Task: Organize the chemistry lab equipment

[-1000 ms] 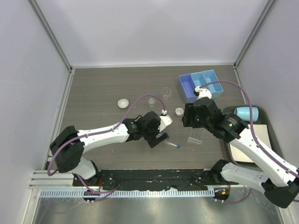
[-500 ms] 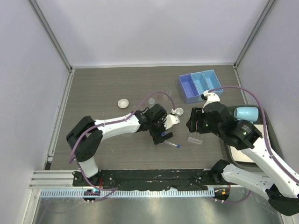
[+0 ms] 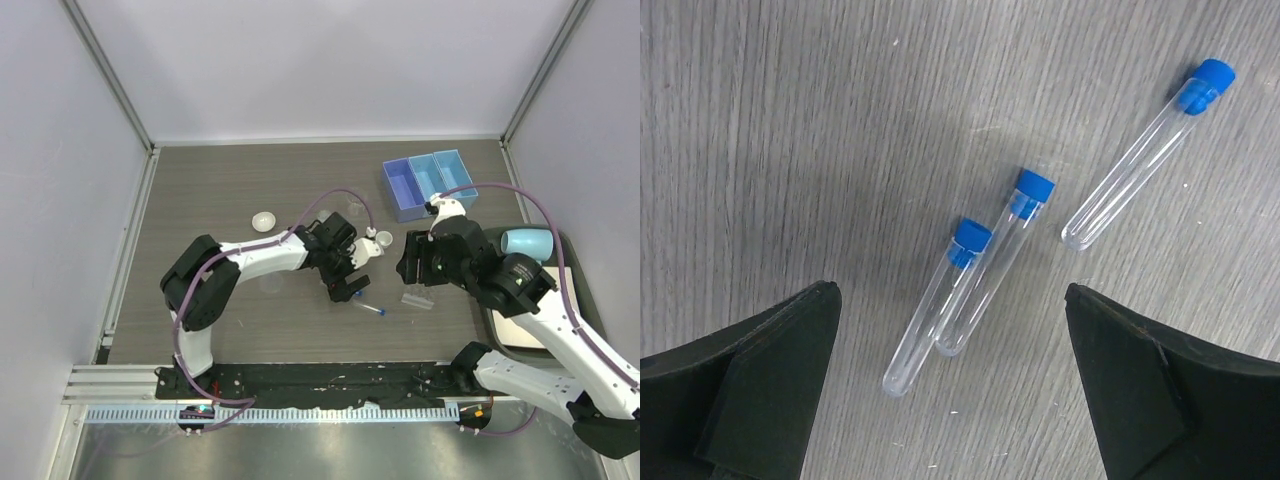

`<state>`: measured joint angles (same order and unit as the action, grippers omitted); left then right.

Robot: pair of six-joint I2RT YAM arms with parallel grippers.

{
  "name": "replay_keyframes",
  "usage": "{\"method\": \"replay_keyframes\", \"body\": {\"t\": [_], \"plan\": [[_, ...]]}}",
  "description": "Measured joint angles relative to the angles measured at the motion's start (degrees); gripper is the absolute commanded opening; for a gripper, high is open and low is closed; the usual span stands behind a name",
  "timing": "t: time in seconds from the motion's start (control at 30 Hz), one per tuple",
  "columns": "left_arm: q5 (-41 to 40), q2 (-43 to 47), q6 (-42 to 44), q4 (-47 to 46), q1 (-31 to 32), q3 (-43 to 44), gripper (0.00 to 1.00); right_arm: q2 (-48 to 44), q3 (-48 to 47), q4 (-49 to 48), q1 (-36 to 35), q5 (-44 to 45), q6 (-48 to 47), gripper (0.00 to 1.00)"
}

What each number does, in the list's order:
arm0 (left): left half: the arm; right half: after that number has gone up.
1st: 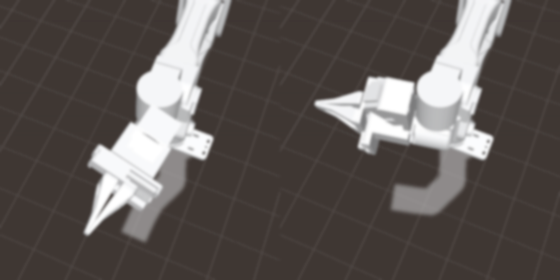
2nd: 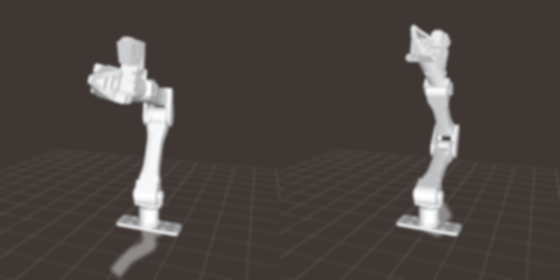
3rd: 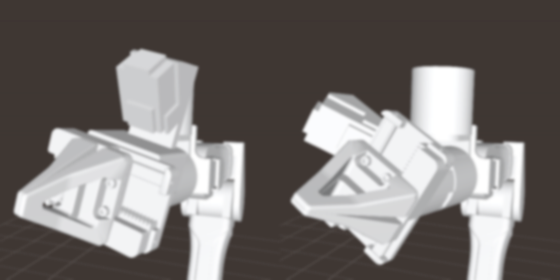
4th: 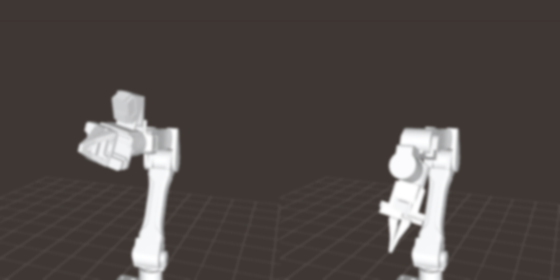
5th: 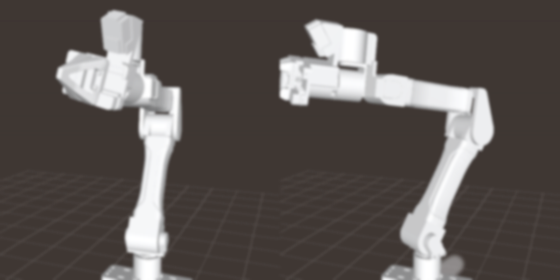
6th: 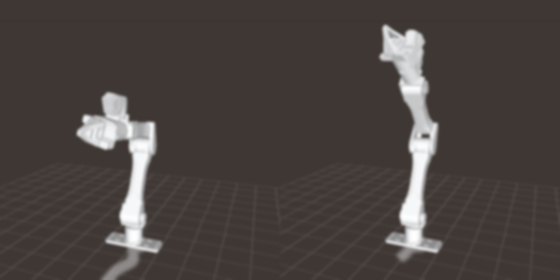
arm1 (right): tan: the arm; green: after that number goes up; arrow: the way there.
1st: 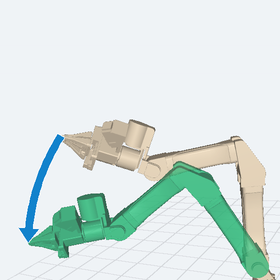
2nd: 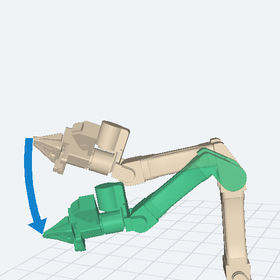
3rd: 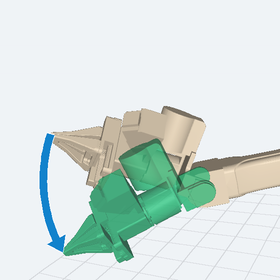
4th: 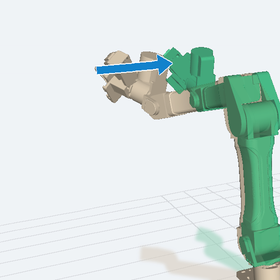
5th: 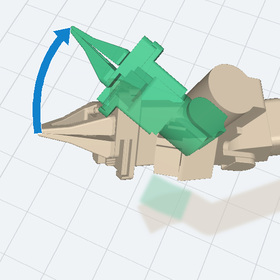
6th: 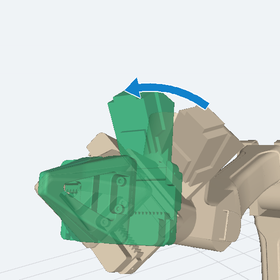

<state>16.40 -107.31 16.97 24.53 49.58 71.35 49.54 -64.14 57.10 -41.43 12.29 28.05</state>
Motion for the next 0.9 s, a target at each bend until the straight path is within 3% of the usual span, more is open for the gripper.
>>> {"method": "replay_keyframes", "body": {"t": [0.47, 0.9], "plan": [[4.83, -1.14, -2.99, -1.44, -3.43, -0.87, 1.0, 1.14, 0.04, -0.57, -0.09, -1.84, -0.44, 0.61], [6.49, -0.15, -9.81, -7.37, -3.63, -3.85, 1.0, -4.61, 1.03, -0.22, -0.09, -2.58, 1.27, 0.61]]}}
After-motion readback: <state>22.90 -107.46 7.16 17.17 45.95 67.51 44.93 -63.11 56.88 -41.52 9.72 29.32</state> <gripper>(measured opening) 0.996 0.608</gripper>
